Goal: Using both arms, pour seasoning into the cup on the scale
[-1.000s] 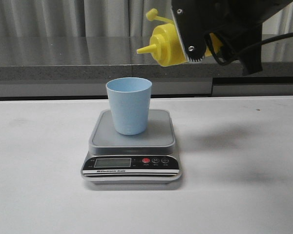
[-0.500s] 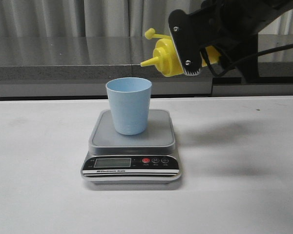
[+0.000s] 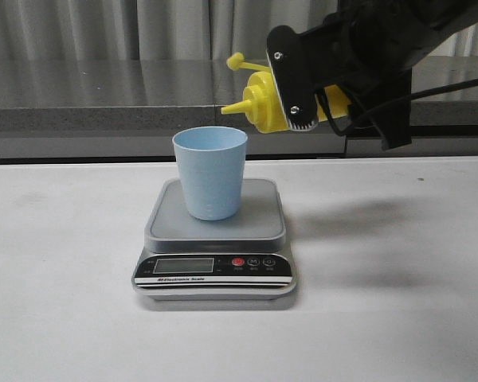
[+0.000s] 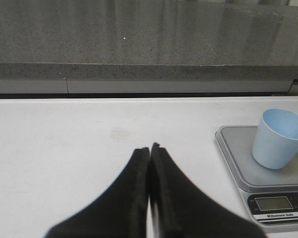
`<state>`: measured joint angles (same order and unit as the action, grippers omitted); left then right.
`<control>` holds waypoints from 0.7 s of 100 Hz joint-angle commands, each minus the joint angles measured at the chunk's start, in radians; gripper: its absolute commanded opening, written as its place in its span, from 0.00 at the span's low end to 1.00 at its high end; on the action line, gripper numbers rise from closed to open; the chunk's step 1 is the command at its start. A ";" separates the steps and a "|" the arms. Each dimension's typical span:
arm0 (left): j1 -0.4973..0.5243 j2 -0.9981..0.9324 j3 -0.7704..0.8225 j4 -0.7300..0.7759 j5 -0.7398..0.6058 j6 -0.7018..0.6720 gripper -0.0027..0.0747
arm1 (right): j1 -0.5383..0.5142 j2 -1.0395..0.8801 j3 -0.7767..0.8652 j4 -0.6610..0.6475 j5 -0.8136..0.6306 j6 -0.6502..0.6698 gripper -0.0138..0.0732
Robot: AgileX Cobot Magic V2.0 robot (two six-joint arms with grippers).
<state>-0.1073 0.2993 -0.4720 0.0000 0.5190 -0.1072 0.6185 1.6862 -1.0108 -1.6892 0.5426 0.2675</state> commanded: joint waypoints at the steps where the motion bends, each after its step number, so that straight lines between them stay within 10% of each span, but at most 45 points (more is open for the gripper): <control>1: 0.003 0.008 -0.024 0.000 -0.078 -0.008 0.01 | -0.010 -0.073 -0.038 0.062 -0.005 0.036 0.53; 70: 0.003 0.008 -0.024 0.000 -0.078 -0.008 0.01 | -0.279 -0.308 0.046 0.919 -0.550 0.063 0.54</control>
<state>-0.1073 0.2993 -0.4720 0.0000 0.5190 -0.1072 0.3697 1.4318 -0.9697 -0.8609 0.1288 0.3264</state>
